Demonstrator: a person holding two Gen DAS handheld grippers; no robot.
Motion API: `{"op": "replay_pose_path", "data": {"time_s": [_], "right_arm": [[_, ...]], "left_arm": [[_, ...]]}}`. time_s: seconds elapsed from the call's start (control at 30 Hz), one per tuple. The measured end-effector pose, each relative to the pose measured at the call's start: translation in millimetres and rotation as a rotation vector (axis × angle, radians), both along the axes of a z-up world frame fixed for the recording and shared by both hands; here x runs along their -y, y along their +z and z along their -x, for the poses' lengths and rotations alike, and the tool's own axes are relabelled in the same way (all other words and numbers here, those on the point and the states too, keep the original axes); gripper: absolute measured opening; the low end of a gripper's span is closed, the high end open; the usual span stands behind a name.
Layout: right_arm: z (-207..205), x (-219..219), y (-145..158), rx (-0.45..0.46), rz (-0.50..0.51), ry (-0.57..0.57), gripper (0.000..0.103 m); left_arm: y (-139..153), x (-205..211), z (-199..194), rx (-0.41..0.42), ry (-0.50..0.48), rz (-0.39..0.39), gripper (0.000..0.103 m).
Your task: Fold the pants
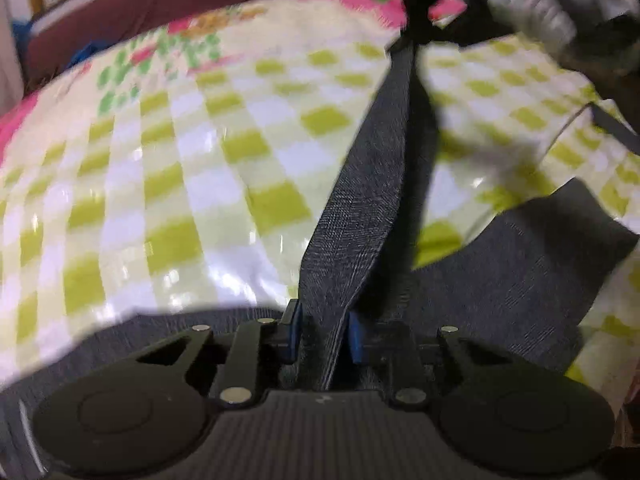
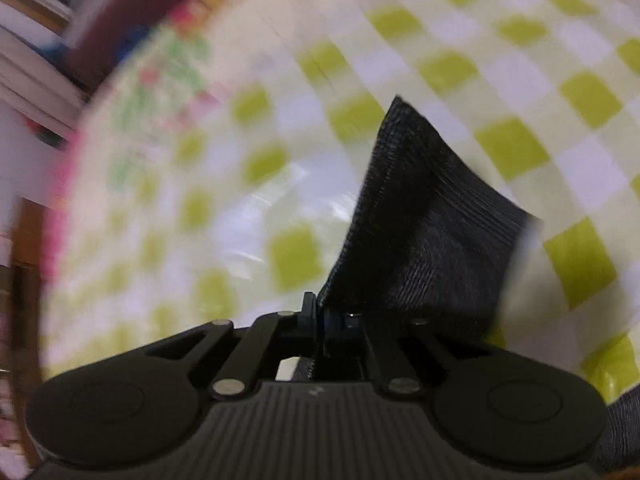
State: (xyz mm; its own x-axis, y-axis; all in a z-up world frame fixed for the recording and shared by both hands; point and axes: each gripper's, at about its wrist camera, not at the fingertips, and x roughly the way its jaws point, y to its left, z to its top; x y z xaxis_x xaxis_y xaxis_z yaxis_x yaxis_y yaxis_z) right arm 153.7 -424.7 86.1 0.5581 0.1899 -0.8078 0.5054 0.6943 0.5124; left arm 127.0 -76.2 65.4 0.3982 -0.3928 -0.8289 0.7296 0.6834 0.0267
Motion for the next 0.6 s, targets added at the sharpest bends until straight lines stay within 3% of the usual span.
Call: {"op": "replay_pose_path", "data": {"time_s": [0.17,0.27,0.37,0.53,0.6], "right_arm": [[84.1,7.3,101.4,0.245,-0.063,-0.053,0.004],[157.9,8.6,124.9,0.283,-0.051,-0.123,0.004],[226.1,19.2,89.4,0.189,-0.044,-0.280,0.004],[280.3,43.6,-43.2,-0.106,-0.057,-0.496,0.004],[295.0,46.8,-77.3,-0.159,-0.102,-0.549,0.005]], "left_arm": [[41.3,2.6,21.8,0.076,-0.140,0.059,0.040],[46.9,5.7,37.5,0.046,-0.229,0.079,0.040],[20.1,20.1,44.5,-0.047,-0.309,0.029,0.040],[-29.7,42.3,55.9,-0.128,-0.453,-0.115,0.040],[-36.0,45.3,60.3,-0.135,-0.482,-0.136,0.040]]}}
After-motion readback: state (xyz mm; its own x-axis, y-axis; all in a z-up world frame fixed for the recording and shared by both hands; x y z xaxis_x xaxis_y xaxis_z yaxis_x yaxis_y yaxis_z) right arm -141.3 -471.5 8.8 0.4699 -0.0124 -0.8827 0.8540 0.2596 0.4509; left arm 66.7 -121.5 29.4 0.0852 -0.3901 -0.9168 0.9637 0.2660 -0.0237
